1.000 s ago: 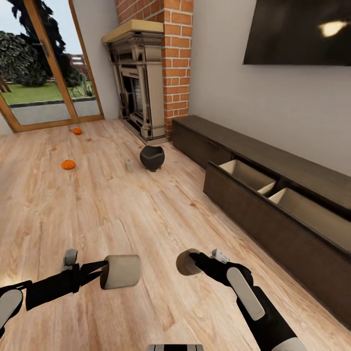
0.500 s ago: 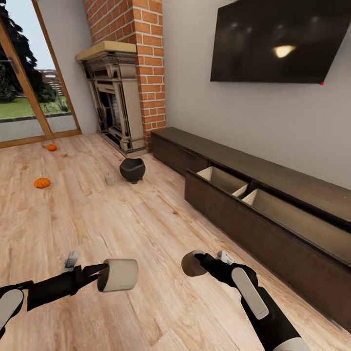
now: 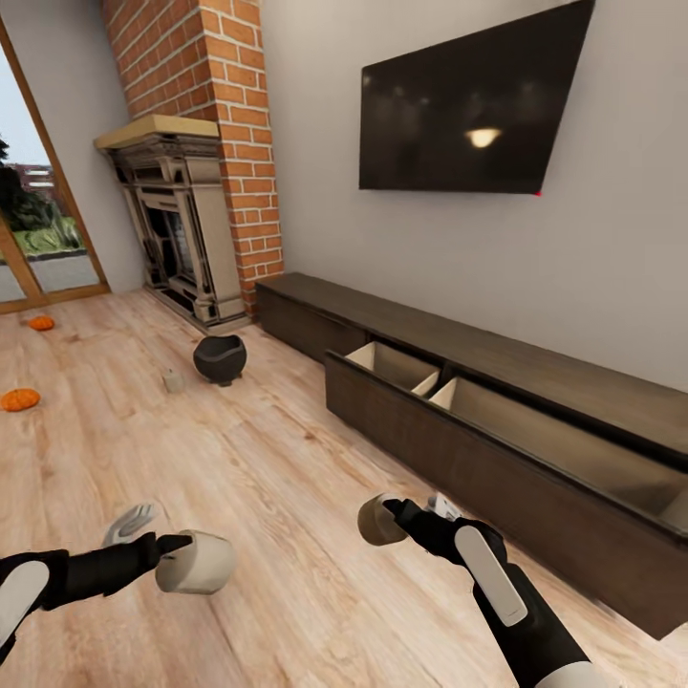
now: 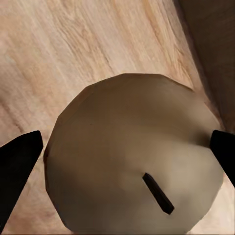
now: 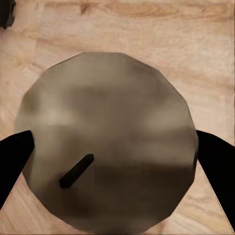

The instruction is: Place each of the two pumpkins and all three candles from the living room inside a cabinet in the living room (use any cabinet), then make sure every cabinet is closed, and position the cauldron so it is next to a table in the living room.

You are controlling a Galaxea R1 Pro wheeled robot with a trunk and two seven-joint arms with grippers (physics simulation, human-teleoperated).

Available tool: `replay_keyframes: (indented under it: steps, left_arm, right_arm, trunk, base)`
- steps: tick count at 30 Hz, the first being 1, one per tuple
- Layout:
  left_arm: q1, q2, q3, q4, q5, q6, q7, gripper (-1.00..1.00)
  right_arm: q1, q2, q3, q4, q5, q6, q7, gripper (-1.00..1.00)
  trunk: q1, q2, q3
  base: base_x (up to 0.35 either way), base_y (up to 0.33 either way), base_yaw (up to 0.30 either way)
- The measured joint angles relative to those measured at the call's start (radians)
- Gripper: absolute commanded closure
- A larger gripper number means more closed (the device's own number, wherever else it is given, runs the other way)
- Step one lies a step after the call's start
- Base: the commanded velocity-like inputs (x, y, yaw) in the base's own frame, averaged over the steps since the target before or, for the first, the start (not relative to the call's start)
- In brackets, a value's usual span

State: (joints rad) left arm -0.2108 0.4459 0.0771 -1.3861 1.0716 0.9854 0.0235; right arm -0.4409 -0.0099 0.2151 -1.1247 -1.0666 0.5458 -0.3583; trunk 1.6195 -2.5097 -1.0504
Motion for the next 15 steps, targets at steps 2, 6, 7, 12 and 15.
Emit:
replay_keyframes:
  steps: [2,6,7,12,15]
  left_arm:
    - [-0.001,-0.002,0.000,-0.002,0.007,-0.001,0.040,1.00]
    - [-0.001,-0.014,-0.001,-0.005,0.005,-0.001,0.123,1.00]
    - [-0.001,-0.018,-0.001,-0.006,0.006,-0.001,0.130,1.00]
    - [-0.001,-0.033,-0.004,-0.012,0.005,0.000,0.156,1.00]
    - [-0.001,-0.035,-0.004,-0.018,0.004,0.001,0.156,1.00]
  right_arm:
    - [0.000,0.000,0.000,0.000,0.000,0.000,0.000,1.00]
    - [0.000,0.000,0.000,0.001,0.000,0.000,-0.001,1.00]
    - [0.000,0.000,0.000,0.001,0.000,0.000,-0.001,1.00]
    - [0.000,0.000,0.000,0.007,0.000,0.001,-0.001,1.00]
    - [0.000,0.000,-0.001,0.008,0.000,0.001,0.000,1.00]
  trunk:
    - [-0.001,0.000,0.009]
    - [-0.003,0.001,0.026]
    - [-0.003,0.002,0.031]
    - [-0.003,0.002,0.033]
    - [-0.003,0.002,0.035]
  base:
    - [0.000,0.000,-0.280]
    - [0.000,0.000,-0.280]
    - [0.000,0.000,-0.281]
    - [0.000,0.000,-0.281]
    - [0.000,0.000,-0.281]
